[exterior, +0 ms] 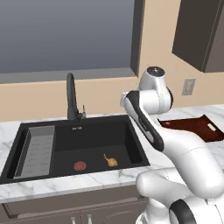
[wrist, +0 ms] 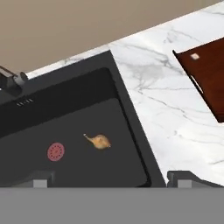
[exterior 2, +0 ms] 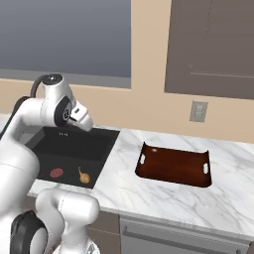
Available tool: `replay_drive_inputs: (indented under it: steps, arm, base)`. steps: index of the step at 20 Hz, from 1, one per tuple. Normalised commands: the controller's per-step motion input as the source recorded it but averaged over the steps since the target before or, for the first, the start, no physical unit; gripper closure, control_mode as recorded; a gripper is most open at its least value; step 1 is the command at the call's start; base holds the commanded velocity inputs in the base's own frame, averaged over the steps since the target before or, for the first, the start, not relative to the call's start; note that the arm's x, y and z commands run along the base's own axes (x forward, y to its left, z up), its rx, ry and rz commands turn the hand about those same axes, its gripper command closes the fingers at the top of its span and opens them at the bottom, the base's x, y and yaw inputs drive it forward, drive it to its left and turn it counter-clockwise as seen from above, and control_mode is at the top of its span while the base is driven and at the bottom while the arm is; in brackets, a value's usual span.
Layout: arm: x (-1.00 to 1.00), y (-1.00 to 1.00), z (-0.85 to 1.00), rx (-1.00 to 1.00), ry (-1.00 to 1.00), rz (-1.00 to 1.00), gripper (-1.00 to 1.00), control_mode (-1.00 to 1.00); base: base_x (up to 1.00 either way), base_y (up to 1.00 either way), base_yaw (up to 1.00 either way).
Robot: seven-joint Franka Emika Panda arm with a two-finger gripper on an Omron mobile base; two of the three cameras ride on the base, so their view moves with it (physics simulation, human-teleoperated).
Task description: Pick up all produce items and place them in the sink. Turn on the sink faucet to wash them. Then turn the sink off and put them in the tray.
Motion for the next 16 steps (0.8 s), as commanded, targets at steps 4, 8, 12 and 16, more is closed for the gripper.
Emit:
replay_drive_inputs:
  steps: [4, 8, 12, 16]
  arm:
    - [0.00, 0.27, -0.38, -0.22, 0.03, 0.29, -1.00, -1.00]
    - [0.00, 0.06, -0.51, -0.02, 0.03, 0.26, -1.00, -1.00]
    - [0.03, 0.11, -0.50, 0.00, 0.02, 0.21, -1.00, -1.00]
    - [0.12, 0.29, -0.50, -0.02, 0.06, 0.17, -1.00, -1.00]
  base:
    - [0.00, 0.00, 0.00]
    - [0.00, 0.00, 0.00]
    - [0.00, 0.00, 0.00]
    - [0.00, 0.00, 0.00]
